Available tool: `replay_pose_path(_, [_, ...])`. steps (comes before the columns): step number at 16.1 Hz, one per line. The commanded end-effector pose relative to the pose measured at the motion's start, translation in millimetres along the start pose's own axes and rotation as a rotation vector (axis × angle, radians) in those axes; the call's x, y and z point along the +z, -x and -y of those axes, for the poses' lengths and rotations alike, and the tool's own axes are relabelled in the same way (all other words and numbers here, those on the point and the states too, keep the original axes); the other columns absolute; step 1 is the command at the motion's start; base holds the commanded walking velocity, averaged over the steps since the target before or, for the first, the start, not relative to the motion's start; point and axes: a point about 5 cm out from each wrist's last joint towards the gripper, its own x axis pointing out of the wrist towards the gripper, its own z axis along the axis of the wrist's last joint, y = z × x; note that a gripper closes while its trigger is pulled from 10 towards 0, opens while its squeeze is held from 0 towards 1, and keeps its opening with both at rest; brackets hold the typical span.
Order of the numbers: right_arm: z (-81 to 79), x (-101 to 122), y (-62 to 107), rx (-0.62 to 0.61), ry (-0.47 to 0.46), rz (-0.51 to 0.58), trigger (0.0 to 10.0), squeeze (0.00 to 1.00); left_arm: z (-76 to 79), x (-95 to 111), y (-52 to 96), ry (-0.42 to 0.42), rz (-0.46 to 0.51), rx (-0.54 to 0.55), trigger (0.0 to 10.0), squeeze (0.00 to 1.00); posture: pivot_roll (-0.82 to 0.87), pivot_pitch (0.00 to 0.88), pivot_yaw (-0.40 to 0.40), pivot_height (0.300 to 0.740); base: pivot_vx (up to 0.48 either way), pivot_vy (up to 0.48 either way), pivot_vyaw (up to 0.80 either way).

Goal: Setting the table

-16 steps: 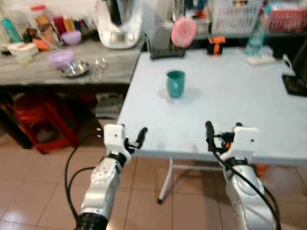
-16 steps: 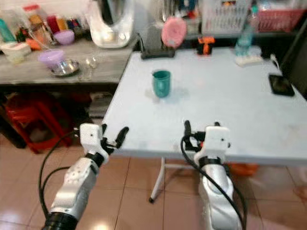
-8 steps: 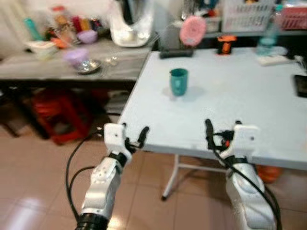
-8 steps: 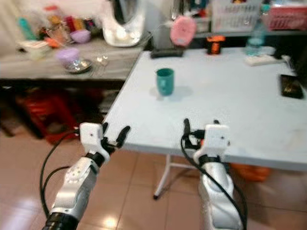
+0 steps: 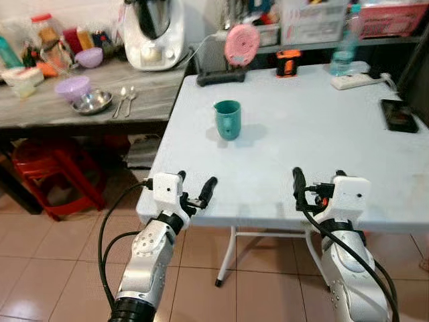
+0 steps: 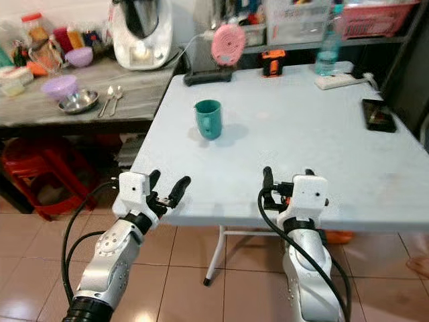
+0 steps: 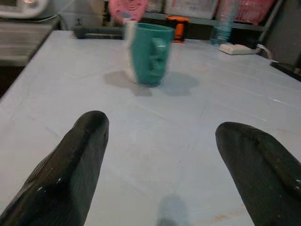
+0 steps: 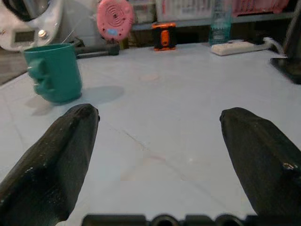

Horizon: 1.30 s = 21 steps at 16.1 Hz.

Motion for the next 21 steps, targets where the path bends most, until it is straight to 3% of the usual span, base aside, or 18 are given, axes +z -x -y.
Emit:
replay_pose_path(1, [-5.9, 4, -1.0, 0.016, -0.004, 0.012, 10.0, 0.0, -5.9, 4, 1.2, -0.011, 0.013, 0.016, 10.0, 0.0, -0.17, 0.004, 0.112, 0.74, 0.424, 0.0, 0.0])
replay_pose_path(5, [-6.2, 4, -0.4, 0.024, 0.005, 0.014, 10.0, 0.0, -6.0, 4, 1.5, -0.011, 0.016, 0.021, 10.0, 0.0, -0.17, 0.009, 0.109, 0.74, 0.408, 0.0, 0.0])
replay_pose_path(10, [-12.4, 2, 1.6, 0.06, 0.014, 0.003, 10.0, 0.0, -15.5, 8, 10.3, -0.059, 0.046, 0.078, 10.0, 0.0, -0.16, 0.018, 0.108, 0.74, 0.0, 0.0, 0.0])
replay_pose_path(12, [-16.3, 0, 2.4, 0.087, 0.008, -0.008, 10.0, 0.0, -27.0, 8, 23.5, -0.116, 0.047, 0.119, 10.0, 0.0, -0.16, 0.019, 0.107, 0.74, 0.0, 0.0, 0.0])
replay_pose_path(17, [-23.9, -2, -1.6, 0.13, 0.015, -0.017, 10.0, 0.0, -37.4, 0, 47.7, -0.151, 0.003, 0.123, 10.0, 0.0, -0.15, 0.023, 0.106, 0.74, 0.0, 0.0, 0.0])
replay_pose_path(21, [-29.5, -7, -25.1, 0.116, 0.111, -0.056, 10.0, 0.0, -31.3, -5, 59.6, -0.143, -0.012, 0.06, 10.0, 0.0, -0.13, 0.017, 0.103, 0.74, 0.0, 0.0, 0.0])
